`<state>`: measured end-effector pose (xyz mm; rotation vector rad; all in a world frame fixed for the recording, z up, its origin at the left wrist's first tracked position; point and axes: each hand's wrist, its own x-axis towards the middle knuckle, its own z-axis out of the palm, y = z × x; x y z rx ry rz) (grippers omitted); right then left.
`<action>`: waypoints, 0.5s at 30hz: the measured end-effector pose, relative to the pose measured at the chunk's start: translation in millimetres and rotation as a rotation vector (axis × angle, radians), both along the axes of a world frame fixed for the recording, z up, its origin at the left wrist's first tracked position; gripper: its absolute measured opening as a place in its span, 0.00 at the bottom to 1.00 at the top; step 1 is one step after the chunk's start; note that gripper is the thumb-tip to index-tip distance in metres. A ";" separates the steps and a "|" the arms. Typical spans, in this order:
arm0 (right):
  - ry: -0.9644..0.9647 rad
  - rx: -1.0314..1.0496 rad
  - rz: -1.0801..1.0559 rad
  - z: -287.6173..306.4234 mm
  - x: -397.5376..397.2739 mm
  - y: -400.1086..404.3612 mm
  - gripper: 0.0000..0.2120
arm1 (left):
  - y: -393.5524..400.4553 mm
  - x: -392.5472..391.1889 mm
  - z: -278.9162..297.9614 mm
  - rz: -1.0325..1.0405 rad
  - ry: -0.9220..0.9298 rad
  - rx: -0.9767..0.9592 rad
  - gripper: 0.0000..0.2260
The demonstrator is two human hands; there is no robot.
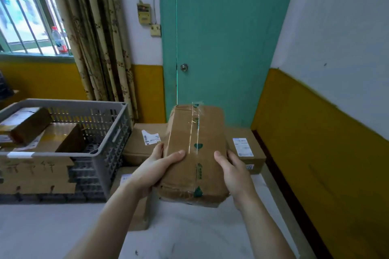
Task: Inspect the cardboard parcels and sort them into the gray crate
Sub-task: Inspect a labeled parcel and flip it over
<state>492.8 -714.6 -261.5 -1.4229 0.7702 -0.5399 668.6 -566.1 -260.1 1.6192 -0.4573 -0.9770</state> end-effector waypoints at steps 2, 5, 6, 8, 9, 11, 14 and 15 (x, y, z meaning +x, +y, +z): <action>-0.001 -0.001 -0.002 0.2 -7.5 -6.2 0.10 | -5.4 -10.6 0.3 0.015 -0.027 0.013 0.54; -0.005 0.002 -0.002 2.5 -20.1 -14.2 0.08 | -13.5 -25.9 1.1 0.034 -0.039 0.031 0.56; -0.005 -0.003 0.000 2.3 -25.6 -18.8 0.08 | -17.7 -32.9 2.5 0.038 -0.045 0.041 0.55; 0.006 -0.032 0.001 1.0 -31.5 -22.8 0.09 | -22.8 -41.7 2.8 0.049 -0.045 0.073 0.52; 0.007 -0.045 0.000 0.1 -34.6 -24.1 0.09 | -25.7 -46.9 2.6 0.062 -0.035 0.074 0.52; 0.005 -0.126 0.013 0.1 -37.7 -22.3 0.07 | -28.7 -53.7 2.2 0.089 -0.024 0.044 0.53; 0.001 -0.212 0.034 3.0 -42.2 -23.2 0.12 | -34.4 -63.3 4.9 0.116 -0.083 0.011 0.53; -0.002 -0.210 0.031 2.6 -42.2 -24.2 0.14 | -35.3 -65.0 6.8 0.118 -0.104 0.011 0.52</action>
